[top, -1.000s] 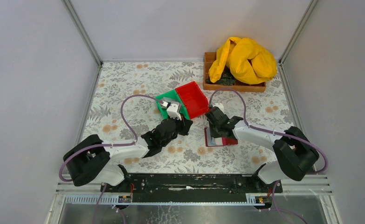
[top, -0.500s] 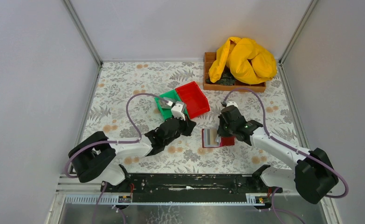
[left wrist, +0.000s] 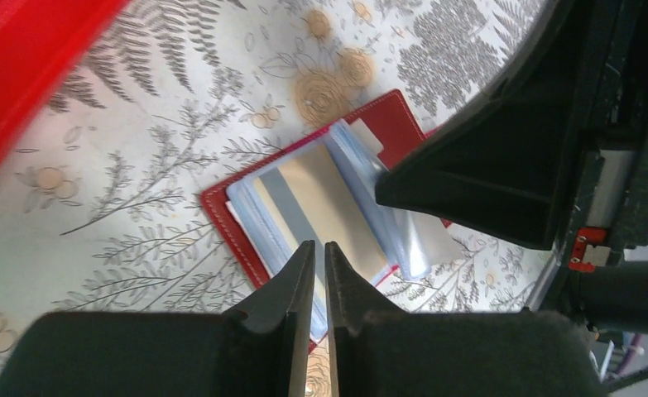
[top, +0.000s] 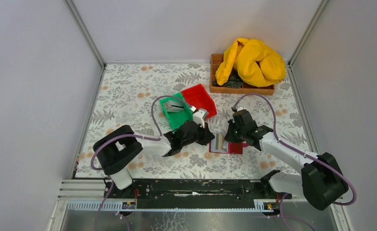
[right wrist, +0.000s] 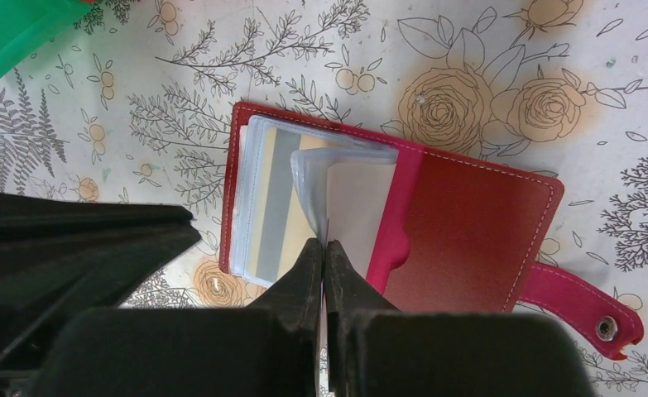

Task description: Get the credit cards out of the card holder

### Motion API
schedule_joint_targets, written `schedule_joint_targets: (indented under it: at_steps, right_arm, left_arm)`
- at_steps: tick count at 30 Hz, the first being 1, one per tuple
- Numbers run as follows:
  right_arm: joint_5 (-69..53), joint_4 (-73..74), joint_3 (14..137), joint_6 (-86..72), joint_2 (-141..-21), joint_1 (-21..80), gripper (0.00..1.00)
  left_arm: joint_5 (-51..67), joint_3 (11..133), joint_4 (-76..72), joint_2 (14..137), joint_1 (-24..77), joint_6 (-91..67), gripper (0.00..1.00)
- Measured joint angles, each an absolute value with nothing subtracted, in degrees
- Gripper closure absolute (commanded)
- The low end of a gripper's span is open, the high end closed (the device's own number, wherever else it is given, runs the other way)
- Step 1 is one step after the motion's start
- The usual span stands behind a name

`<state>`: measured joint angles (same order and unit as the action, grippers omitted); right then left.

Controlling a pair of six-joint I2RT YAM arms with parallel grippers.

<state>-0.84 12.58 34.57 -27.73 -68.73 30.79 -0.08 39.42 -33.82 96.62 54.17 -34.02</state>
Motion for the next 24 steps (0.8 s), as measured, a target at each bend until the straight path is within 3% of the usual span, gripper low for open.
schedule_joint_targets:
  at_steps: [24]
  right_arm:
    - [-2.52, 11.57, 32.16, -27.73, -63.44, 29.39, 1.0]
  left_arm:
    - [2.11, 49.5, -26.11, 106.76, 59.0, -35.48, 0.85]
